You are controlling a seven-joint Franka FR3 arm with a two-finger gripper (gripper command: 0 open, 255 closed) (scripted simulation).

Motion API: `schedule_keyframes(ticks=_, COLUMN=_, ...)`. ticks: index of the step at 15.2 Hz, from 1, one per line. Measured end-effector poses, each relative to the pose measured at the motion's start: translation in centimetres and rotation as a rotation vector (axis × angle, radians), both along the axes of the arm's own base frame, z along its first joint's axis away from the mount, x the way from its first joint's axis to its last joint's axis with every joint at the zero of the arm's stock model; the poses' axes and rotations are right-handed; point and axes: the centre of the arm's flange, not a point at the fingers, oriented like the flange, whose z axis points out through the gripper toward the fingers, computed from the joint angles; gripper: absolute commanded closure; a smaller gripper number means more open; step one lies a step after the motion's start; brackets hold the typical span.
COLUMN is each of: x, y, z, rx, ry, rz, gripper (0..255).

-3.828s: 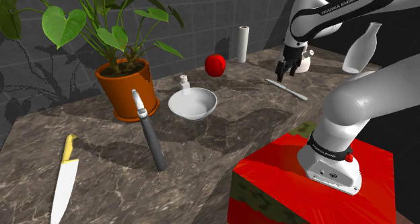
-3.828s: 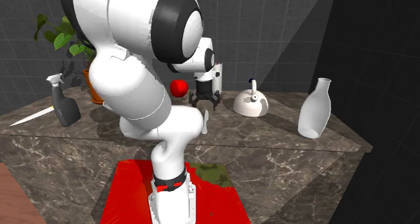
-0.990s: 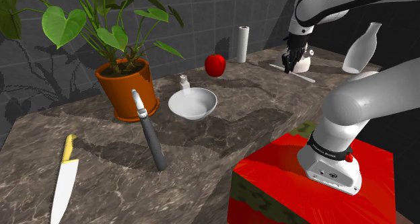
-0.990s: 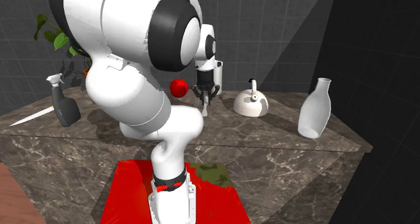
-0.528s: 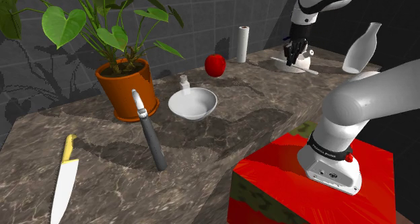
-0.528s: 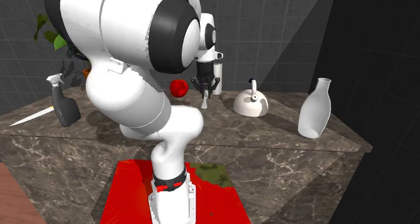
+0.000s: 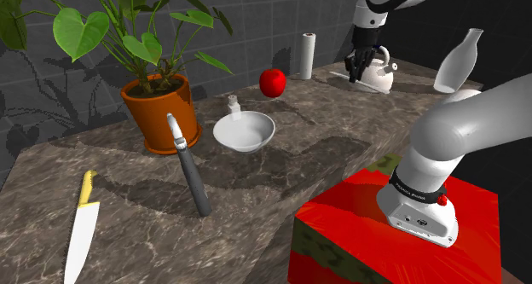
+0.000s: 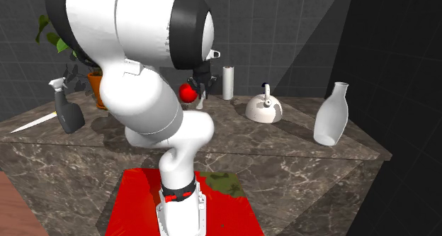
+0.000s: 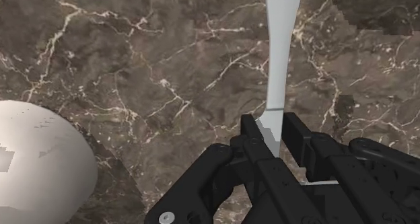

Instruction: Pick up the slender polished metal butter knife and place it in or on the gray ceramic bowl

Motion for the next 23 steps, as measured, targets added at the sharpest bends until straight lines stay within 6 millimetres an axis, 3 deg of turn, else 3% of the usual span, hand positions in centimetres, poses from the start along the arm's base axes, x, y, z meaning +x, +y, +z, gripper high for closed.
schedule_keyframes(ticks=23, x=14.4, y=26.7, z=1.0, rx=-0.001, ry=0.000, rz=-0.001, gripper=255)
